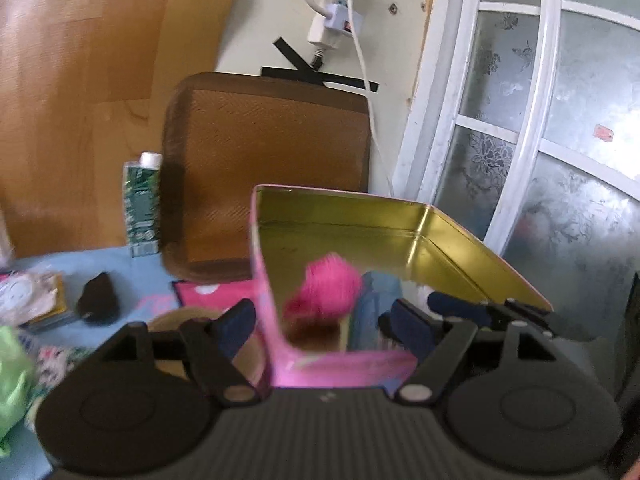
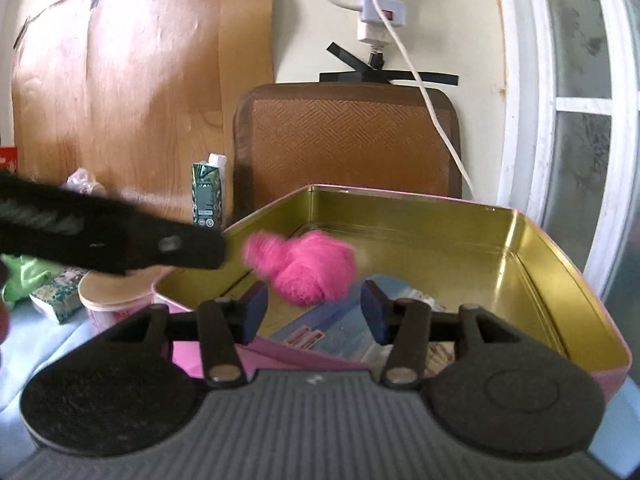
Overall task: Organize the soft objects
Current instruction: 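Drop the pink fluffy ball into the pink tin from the left tool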
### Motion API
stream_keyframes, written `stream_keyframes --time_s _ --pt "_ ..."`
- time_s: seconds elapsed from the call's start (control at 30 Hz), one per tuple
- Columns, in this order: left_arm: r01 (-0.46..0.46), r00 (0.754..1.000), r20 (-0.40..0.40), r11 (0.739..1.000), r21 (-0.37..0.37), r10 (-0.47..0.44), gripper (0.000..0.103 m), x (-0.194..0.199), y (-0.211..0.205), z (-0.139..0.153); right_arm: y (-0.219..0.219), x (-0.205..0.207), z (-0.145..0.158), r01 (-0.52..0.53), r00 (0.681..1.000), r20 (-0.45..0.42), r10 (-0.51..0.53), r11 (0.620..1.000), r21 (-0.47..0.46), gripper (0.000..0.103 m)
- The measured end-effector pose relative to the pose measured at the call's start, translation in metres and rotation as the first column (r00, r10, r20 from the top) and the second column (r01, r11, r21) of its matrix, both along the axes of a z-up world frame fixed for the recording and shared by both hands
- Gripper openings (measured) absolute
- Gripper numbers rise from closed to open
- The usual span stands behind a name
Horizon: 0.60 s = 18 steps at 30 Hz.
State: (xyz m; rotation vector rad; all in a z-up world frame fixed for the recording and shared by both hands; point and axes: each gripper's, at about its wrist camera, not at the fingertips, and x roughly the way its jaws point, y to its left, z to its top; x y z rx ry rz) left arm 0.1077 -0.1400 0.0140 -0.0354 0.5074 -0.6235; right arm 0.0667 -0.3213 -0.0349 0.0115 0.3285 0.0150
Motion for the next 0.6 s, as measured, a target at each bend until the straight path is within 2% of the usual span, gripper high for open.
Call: stream_keyframes --time_s 0.1,0.37,0.47,0.6 --pt "-0.013 1.000 0.005 1.000 -0.008 0.013 0.077 -0.014 0.021 -0.004 0.003 -0.008 -0.002 0.013 1.000 0.015 -0.014 0.999 0.044 0.054" --pt "-0.126 0.992 -0.002 0.990 0.066 0.127 0.077 -0.045 0.051 -0.012 0.026 -0.047 0.000 0.086 0.992 0.083 -0.099 0.984 0.154 0.054" --pt "-0.168 0.986 0.006 0.981 0.102 0.168 0.077 -0.052 0.058 -0.014 0.034 -0.060 -0.001 0.114 0.989 0.068 -0.128 0.977 0.183 0.054" --pt "-0.219 0.976 0.018 0.967 0.134 0.218 0.077 -0.059 0.069 -0.017 0.044 -0.068 -0.002 0.105 0.993 0.029 -0.113 0.974 0.203 0.054"
